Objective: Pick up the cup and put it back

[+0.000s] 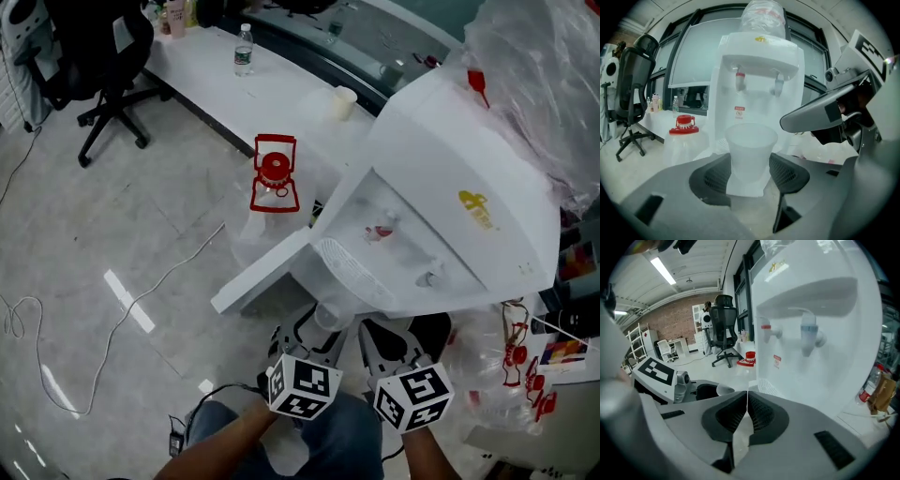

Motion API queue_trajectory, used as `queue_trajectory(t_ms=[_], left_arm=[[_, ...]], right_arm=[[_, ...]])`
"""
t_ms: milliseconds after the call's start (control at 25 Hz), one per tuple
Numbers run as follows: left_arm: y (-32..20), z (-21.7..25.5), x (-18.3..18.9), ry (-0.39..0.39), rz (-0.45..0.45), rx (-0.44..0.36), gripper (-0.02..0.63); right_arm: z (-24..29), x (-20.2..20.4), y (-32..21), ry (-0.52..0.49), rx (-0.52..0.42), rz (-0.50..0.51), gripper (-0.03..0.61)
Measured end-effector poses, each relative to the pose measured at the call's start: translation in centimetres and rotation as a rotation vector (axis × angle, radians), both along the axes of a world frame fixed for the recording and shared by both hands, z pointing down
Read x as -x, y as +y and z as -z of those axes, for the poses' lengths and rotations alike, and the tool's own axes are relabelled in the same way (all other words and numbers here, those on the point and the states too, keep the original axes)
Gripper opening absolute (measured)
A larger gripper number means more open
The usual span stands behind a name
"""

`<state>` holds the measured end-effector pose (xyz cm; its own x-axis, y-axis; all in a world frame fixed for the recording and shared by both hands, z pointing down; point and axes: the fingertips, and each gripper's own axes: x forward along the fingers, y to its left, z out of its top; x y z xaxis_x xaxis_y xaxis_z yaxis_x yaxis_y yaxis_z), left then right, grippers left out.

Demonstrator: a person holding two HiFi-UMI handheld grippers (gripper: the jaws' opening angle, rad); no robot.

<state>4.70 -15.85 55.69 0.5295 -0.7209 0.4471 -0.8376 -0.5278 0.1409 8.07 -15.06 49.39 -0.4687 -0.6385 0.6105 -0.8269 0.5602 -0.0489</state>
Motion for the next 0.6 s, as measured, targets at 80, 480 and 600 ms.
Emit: queue_trajectory(t_ms=[80,480,600], left_arm=[[-0.7,-2.7,-0.4,-0.001,-0.007,-0.008,0.261],[-3.3,-14.8,-2.8,0.024,-0.066,-0.027,0.261],[-4.0,-18.1,-3.7,0.016,-0.093,-0.036,0.261]], right_arm=[[-2.4,-0.3,-0.6,0.008,-0.018,0.004,0.021],[-12.7,-1.2,-2.5,0.008,-0.095,0.028,0.021],[-15.8,-1.4,-2.9,0.013,-0.110,0.027,0.021]])
